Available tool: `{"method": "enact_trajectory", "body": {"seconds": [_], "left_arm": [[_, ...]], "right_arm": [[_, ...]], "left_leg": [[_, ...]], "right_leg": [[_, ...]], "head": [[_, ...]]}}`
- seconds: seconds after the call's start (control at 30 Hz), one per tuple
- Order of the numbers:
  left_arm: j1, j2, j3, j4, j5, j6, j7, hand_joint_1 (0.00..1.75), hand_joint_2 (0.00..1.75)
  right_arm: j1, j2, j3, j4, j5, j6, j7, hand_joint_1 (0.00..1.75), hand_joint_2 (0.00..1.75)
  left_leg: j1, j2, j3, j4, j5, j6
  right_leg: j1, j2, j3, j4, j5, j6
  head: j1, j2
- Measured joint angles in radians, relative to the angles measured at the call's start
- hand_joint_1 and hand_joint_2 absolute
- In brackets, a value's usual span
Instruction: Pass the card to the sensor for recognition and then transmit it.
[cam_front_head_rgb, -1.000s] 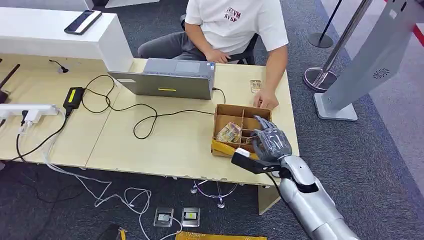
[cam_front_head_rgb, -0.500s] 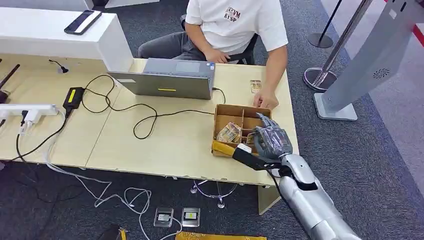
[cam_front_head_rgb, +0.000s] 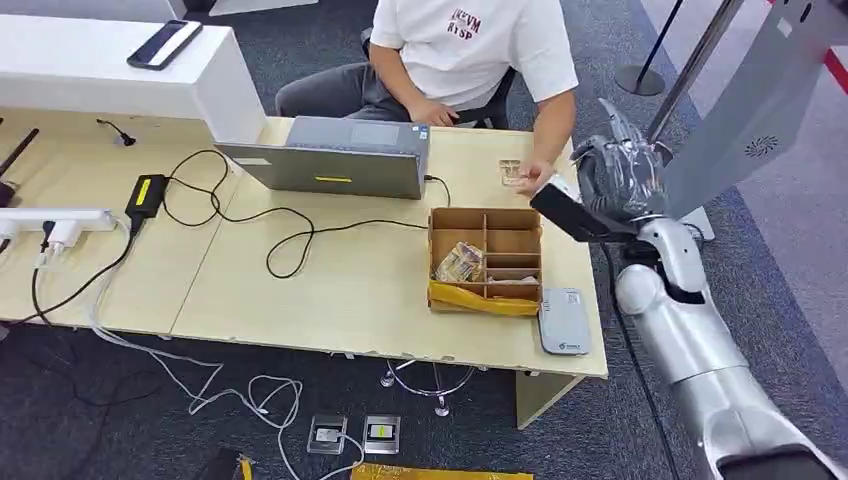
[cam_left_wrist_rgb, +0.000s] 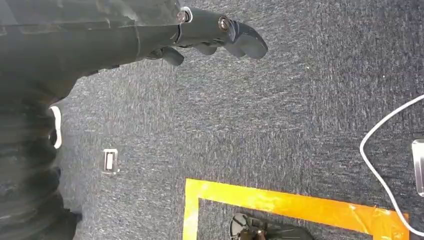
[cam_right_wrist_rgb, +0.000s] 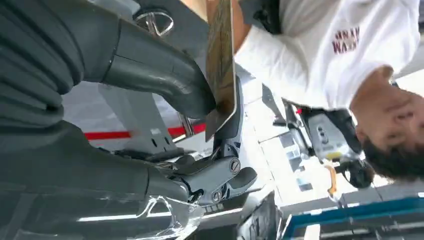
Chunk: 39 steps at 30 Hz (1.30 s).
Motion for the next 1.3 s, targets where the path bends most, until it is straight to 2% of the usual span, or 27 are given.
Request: {"method": "enact_trajectory", "body": {"seconds": [0.2, 0.33, 0.43, 0.6, 0.8, 0.83, 0.87, 0.9, 1.13, 1.3], "left_arm": [[0.000, -0.002, 0.000, 0.000, 0.009, 0.007, 0.000, 0.00, 1.75], [-0.004, -0.004, -0.004, 0.000, 0.005, 0.006, 0.000, 0.00, 1.75], [-0.015, -0.005, -0.012, 0.000, -0.005, -0.001, 0.002, 0.00, 1.75], [-0.033, -0.004, -0.025, 0.000, -0.018, -0.013, 0.018, 0.00, 1.75], [-0.041, 0.000, -0.041, -0.001, -0.029, -0.018, 0.026, 0.00, 1.75], [-0.042, 0.000, -0.046, -0.002, -0.029, -0.020, 0.026, 0.00, 1.75], [-0.042, 0.002, -0.048, -0.002, -0.029, -0.022, 0.026, 0.00, 1.75], [-0.042, 0.003, -0.048, -0.002, -0.029, -0.024, 0.027, 0.00, 1.75], [-0.042, 0.006, -0.058, -0.002, -0.026, -0.024, 0.030, 0.00, 1.75], [-0.042, 0.008, -0.068, -0.002, -0.018, -0.021, 0.029, 0.00, 1.75]], "right_arm": [[-0.097, -0.010, -0.011, -0.010, -0.014, 0.009, -0.037, 1.75, 1.75], [-0.144, -0.003, -0.003, 0.028, -0.012, 0.003, -0.060, 1.75, 1.75], [-0.183, 0.015, 0.000, 0.098, -0.015, 0.009, -0.082, 1.75, 1.75], [-0.236, 0.042, 0.011, 0.239, -0.036, 0.066, -0.091, 1.75, 1.75], [-0.286, 0.056, 0.020, 0.376, -0.045, 0.131, -0.044, 1.75, 1.75], [-0.293, 0.057, 0.022, 0.402, -0.045, 0.132, -0.040, 1.45, 1.75], [-0.297, 0.057, 0.022, 0.420, -0.043, 0.132, -0.040, 0.10, 1.75], [-0.298, 0.057, 0.024, 0.436, -0.038, 0.132, -0.040, 0.00, 1.75], [-0.299, 0.070, 0.037, 0.510, -0.015, 0.094, -0.050, 0.00, 1.75], [-0.299, 0.080, 0.041, 0.533, -0.052, 0.036, -0.092, 0.00, 1.75]], "left_leg": [[0.000, 0.000, -0.001, 0.000, 0.000, 0.000], [0.000, 0.000, -0.001, 0.000, 0.000, 0.000], [0.000, 0.000, -0.001, 0.000, 0.000, 0.000], [0.000, -0.001, -0.002, 0.000, 0.001, 0.000], [0.000, -0.002, -0.002, 0.000, 0.001, 0.000], [0.000, -0.002, -0.002, 0.000, 0.001, 0.000], [0.000, -0.002, -0.002, 0.000, 0.001, 0.000], [0.000, -0.002, -0.002, 0.000, 0.001, 0.000], [0.000, -0.001, -0.002, 0.000, 0.001, 0.000], [0.001, -0.001, -0.002, 0.000, 0.001, 0.000]], "right_leg": [[0.000, 0.000, 0.000, 0.000, 0.000, 0.000], [0.000, 0.000, 0.000, 0.000, 0.000, 0.000], [0.000, -0.001, 0.000, 0.000, 0.000, 0.000], [0.000, -0.002, 0.000, 0.000, 0.000, 0.000], [0.000, -0.002, 0.000, 0.000, 0.000, 0.000], [0.000, -0.002, 0.000, 0.000, 0.000, 0.000], [0.000, -0.002, 0.000, 0.000, 0.000, 0.000], [0.000, -0.002, 0.000, 0.000, 0.000, 0.000], [0.000, -0.001, -0.001, 0.000, 0.000, 0.000], [0.001, -0.001, -0.001, 0.000, 0.000, 0.000]], "head": [[0.000, 0.000], [0.000, 0.000], [0.000, 0.000], [0.000, 0.000], [0.000, 0.000], [0.000, 0.000], [0.000, 0.000], [0.000, 0.000], [0.000, 0.000], [0.000, 0.000]]}}
